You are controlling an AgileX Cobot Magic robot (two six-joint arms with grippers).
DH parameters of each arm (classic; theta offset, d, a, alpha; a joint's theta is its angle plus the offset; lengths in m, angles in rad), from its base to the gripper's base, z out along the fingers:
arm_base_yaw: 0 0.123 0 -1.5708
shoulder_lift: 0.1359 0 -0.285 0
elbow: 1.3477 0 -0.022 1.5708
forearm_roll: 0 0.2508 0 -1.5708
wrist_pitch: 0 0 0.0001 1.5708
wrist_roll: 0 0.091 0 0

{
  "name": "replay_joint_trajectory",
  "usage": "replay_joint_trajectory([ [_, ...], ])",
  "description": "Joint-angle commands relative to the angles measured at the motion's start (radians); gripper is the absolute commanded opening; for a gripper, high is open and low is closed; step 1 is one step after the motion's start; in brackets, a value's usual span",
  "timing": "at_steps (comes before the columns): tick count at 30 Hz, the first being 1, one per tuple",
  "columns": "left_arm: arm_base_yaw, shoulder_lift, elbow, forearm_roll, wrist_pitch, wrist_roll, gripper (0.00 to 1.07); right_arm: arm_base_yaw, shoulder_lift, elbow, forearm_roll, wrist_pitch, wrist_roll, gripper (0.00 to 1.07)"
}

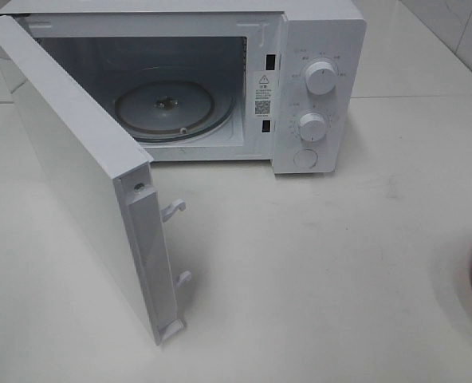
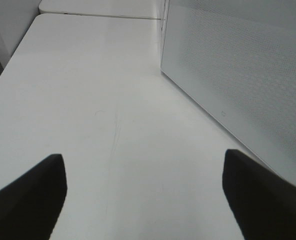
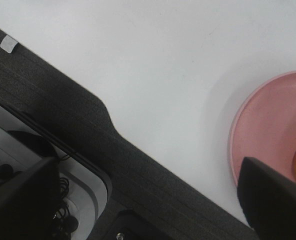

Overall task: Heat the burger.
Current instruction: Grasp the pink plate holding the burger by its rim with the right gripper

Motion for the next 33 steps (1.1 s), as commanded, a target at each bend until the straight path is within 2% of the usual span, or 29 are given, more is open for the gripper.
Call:
replay_joint_trajectory([
  [1,-0.005,-0.024,0.001,-0.009,-0.014,0.000,0.78,-0.006,-0.010,0.026,-0.014,0.005,0.024,0.90],
  [9,-0.005,-0.024,0.001,-0.009,-0.014,0.000,0.78,-0.006,0.048,0.056,-0.112,-0.093,0.123,0.86],
  [12,-0.005,-0.024,0.001,-0.009,-0.014,0.000,0.78,-0.006,0.177,0.084,-0.168,-0.187,0.187,0.85],
  [17,-0.005,-0.024,0.001,-0.009,-0.014,0.000,0.78,-0.006,0.260,0.089,-0.193,-0.256,0.246,0.84],
  [19,-0.005,-0.024,0.001,-0.009,-0.014,0.000,0.78,-0.006,0.386,0.089,-0.243,-0.348,0.310,0.84],
  [23,-0.005,-0.024,0.001,-0.009,-0.014,0.000,0.78,-0.009,0.486,0.089,-0.272,-0.417,0.374,0.83],
  [25,-0.005,-0.024,0.001,-0.009,-0.014,0.000,0.78,-0.062,0.586,0.089,-0.275,-0.480,0.394,0.83],
  [26,-0.005,-0.024,0.001,-0.009,-0.014,0.000,0.78,-0.062,0.586,0.089,-0.275,-0.480,0.394,0.83],
  [27,-0.005,-0.024,0.001,-0.009,-0.014,0.000,0.78,-0.116,0.644,0.089,-0.275,-0.518,0.390,0.82],
  [28,-0.005,-0.024,0.001,-0.009,-0.014,0.000,0.78,-0.116,0.644,0.089,-0.275,-0.518,0.390,0.82],
  [30,-0.005,-0.024,0.001,-0.009,-0.014,0.000,0.78,-0.191,0.728,0.079,-0.258,-0.550,0.382,0.82],
  [33,-0.005,-0.024,0.001,-0.009,-0.014,0.000,0.78,-0.233,0.793,0.067,-0.259,-0.573,0.364,0.82],
])
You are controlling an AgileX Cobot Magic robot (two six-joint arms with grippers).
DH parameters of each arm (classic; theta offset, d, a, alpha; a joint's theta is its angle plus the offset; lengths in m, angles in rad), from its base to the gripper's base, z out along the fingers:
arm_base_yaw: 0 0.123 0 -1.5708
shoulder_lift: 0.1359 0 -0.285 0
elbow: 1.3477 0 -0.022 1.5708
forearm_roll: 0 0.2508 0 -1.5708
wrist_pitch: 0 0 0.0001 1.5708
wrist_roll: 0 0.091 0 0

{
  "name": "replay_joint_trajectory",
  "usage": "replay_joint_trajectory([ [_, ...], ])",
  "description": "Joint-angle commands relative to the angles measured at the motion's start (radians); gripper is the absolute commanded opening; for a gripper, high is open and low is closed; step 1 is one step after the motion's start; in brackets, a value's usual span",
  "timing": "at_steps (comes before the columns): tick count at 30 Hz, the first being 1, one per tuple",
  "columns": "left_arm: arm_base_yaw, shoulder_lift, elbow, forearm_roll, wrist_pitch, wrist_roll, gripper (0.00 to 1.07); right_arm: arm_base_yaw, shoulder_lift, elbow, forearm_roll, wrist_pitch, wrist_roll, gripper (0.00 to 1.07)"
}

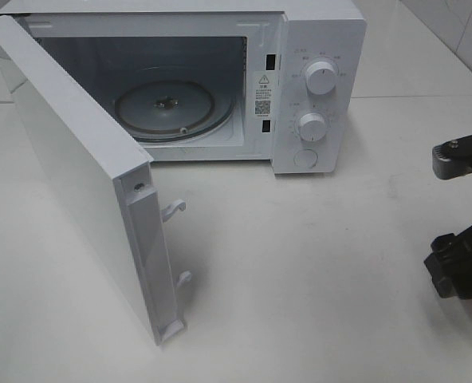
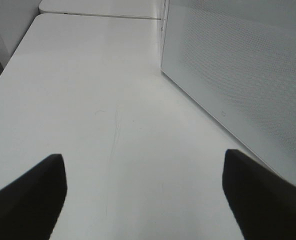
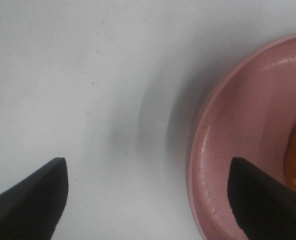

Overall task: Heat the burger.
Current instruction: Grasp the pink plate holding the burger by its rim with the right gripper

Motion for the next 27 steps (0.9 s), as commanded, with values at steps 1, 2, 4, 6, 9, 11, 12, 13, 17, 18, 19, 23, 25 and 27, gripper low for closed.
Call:
replay_joint_trajectory([
  [1,-0.005,-0.024,0.001,-0.009,-0.014,0.000,0.78,-0.039,0.051,-0.013,-0.001,-0.030,-0.014,0.82],
  [2,-0.005,-0.024,0.001,-0.009,-0.014,0.000,0.78,-0.068,0.091,-0.019,-0.001,-0.038,-0.020,0.82],
  [4,-0.005,-0.024,0.001,-0.009,-0.014,0.000,0.78,-0.081,0.111,-0.019,-0.001,-0.045,-0.025,0.82],
  [6,-0.005,-0.024,0.001,-0.009,-0.014,0.000,0.78,-0.103,0.147,-0.022,-0.001,-0.059,-0.028,0.82],
  [9,-0.005,-0.024,0.001,-0.009,-0.014,0.000,0.78,-0.137,0.190,-0.034,-0.002,-0.074,-0.044,0.82],
  [11,-0.005,-0.024,0.001,-0.009,-0.014,0.000,0.78,-0.168,0.227,-0.039,-0.003,-0.105,-0.055,0.82],
  [12,-0.005,-0.024,0.001,-0.009,-0.014,0.000,0.78,-0.168,0.227,-0.039,-0.003,-0.105,-0.055,0.82],
  [13,-0.005,-0.024,0.001,-0.009,-0.014,0.000,0.78,-0.183,0.253,-0.039,-0.002,-0.118,-0.057,0.81],
  [17,-0.005,-0.024,0.001,-0.009,-0.014,0.000,0.78,-0.184,0.296,-0.039,-0.002,-0.152,-0.070,0.81],
  [18,-0.005,-0.024,0.001,-0.009,-0.014,0.000,0.78,-0.184,0.296,-0.039,-0.002,-0.152,-0.070,0.81],
  [19,-0.005,-0.024,0.001,-0.009,-0.014,0.000,0.78,-0.184,0.319,-0.039,-0.002,-0.171,-0.073,0.81],
  [23,-0.005,-0.024,0.001,-0.009,-0.014,0.000,0.78,-0.184,0.361,-0.039,-0.005,-0.188,-0.077,0.80],
  [25,-0.005,-0.024,0.001,-0.009,-0.014,0.000,0.78,-0.184,0.390,-0.039,-0.015,-0.214,-0.076,0.80],
  [27,-0.005,-0.024,0.001,-0.009,-0.014,0.000,0.78,-0.184,0.400,-0.039,-0.026,-0.225,-0.076,0.79],
])
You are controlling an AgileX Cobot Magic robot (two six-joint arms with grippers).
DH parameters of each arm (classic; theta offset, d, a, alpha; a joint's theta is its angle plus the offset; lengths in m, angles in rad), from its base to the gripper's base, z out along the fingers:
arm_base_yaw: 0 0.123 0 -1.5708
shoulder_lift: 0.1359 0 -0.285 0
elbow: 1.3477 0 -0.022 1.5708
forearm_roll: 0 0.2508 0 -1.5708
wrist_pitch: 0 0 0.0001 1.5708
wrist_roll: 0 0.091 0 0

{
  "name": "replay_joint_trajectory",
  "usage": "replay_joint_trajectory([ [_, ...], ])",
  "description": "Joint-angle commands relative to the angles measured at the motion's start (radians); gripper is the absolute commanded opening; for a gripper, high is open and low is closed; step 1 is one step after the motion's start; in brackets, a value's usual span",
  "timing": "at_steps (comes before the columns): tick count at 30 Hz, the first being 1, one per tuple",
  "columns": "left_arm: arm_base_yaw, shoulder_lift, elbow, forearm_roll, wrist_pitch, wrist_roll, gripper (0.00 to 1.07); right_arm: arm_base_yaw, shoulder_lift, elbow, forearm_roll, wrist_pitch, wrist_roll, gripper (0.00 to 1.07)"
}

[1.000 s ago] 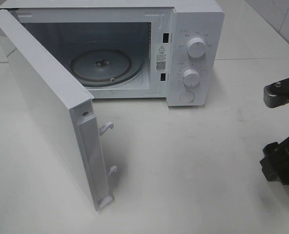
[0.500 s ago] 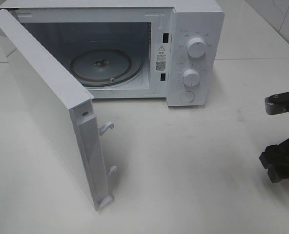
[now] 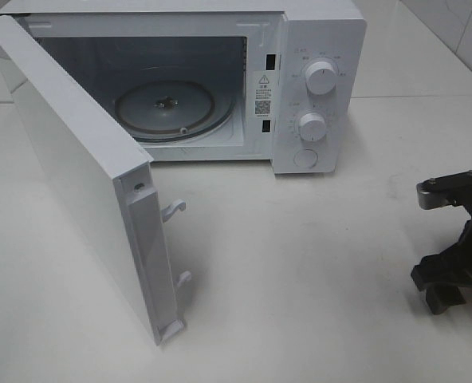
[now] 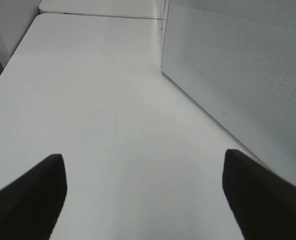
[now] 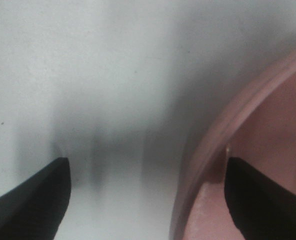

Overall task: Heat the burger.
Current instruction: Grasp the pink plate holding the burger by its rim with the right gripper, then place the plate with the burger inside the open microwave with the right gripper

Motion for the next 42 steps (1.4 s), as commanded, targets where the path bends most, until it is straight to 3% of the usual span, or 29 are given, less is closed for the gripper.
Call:
replay_joint_trajectory([
  [1,-0.005,-0.024,0.001,-0.009,-0.014,0.000,0.78,-0.008,0.023,-0.005,-0.024,-0.022,-0.008,0.79],
  [7,-0.005,-0.024,0.001,-0.009,-0.014,0.000,0.78,-0.008,0.052,-0.005,-0.028,-0.029,-0.008,0.71],
  [9,-0.005,-0.024,0.001,-0.009,-0.014,0.000,0.78,-0.008,0.053,-0.005,-0.038,-0.029,0.007,0.60],
  [10,-0.005,-0.024,0.001,-0.009,-0.014,0.000,0.78,-0.008,0.053,-0.005,-0.038,-0.029,0.007,0.60],
  [11,-0.005,-0.024,0.001,-0.009,-0.014,0.000,0.78,-0.008,0.053,-0.005,-0.052,-0.018,0.014,0.47],
  [13,-0.005,-0.024,0.001,-0.009,-0.014,0.000,0.78,-0.008,0.053,-0.005,-0.053,-0.015,0.015,0.41],
  [14,-0.005,-0.024,0.001,-0.009,-0.014,0.000,0.78,-0.008,0.053,-0.005,-0.053,-0.006,0.022,0.27],
  [15,-0.005,-0.024,0.001,-0.009,-0.014,0.000,0.78,-0.008,0.053,-0.005,-0.053,-0.006,0.022,0.27],
  [16,-0.005,-0.024,0.001,-0.009,-0.014,0.000,0.78,-0.008,0.053,-0.005,-0.058,-0.001,0.022,0.11],
  [17,-0.005,-0.024,0.001,-0.009,-0.014,0.000,0.78,-0.008,0.053,-0.005,-0.062,0.003,0.022,0.03],
  [32,-0.005,-0.024,0.001,-0.009,-0.014,0.000,0.78,-0.001,-0.003,-0.040,-0.077,0.119,0.060,0.00],
  [42,-0.005,-0.024,0.001,-0.009,-0.014,0.000,0.78,0.147,-0.083,-0.040,-0.260,0.249,0.227,0.00],
])
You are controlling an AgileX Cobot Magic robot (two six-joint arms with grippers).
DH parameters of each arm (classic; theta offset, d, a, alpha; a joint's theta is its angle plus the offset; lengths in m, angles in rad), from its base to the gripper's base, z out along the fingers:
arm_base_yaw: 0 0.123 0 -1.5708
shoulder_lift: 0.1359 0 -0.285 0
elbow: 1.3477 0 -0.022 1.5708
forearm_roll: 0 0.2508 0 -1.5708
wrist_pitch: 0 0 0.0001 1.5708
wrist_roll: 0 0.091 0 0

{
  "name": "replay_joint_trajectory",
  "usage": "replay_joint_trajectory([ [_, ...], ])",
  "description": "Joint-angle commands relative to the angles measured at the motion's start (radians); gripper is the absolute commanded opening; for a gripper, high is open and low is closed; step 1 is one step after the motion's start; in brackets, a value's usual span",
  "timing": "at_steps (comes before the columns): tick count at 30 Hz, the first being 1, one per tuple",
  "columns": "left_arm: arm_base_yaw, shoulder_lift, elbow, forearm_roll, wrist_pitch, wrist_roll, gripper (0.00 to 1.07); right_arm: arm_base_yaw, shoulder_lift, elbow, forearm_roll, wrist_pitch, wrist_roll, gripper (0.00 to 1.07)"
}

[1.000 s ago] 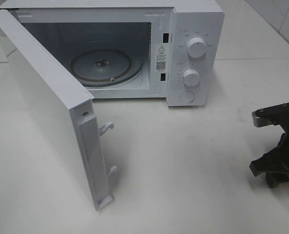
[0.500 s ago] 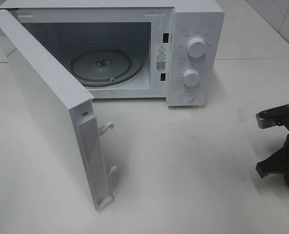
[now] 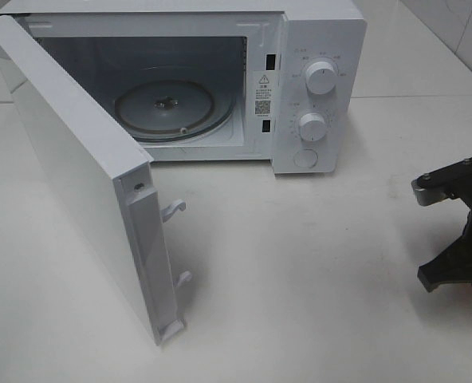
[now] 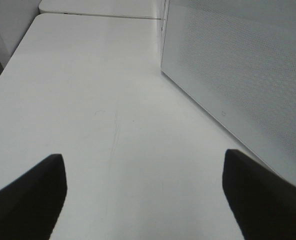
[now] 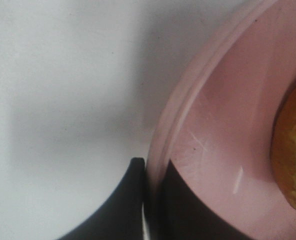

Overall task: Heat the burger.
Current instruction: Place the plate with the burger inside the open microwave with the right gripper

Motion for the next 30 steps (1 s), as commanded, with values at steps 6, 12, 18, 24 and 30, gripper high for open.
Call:
replay_joint_trajectory([
  [6,-0.005,-0.024,0.001,-0.009,-0.014,0.000,0.78,0.135,-0.084,-0.004,-0.110,0.132,0.057,0.00],
  [12,-0.005,-0.024,0.001,-0.009,-0.014,0.000,0.78,0.205,-0.156,-0.004,-0.125,0.177,0.050,0.00],
  [18,-0.005,-0.024,0.001,-0.009,-0.014,0.000,0.78,0.317,-0.240,-0.004,-0.128,0.218,-0.014,0.00],
  [24,-0.005,-0.024,0.001,-0.009,-0.014,0.000,0.78,0.472,-0.307,-0.004,-0.129,0.260,-0.119,0.00],
  [30,-0.005,-0.024,0.001,-0.009,-0.014,0.000,0.78,0.583,-0.345,-0.004,-0.129,0.290,-0.177,0.00],
])
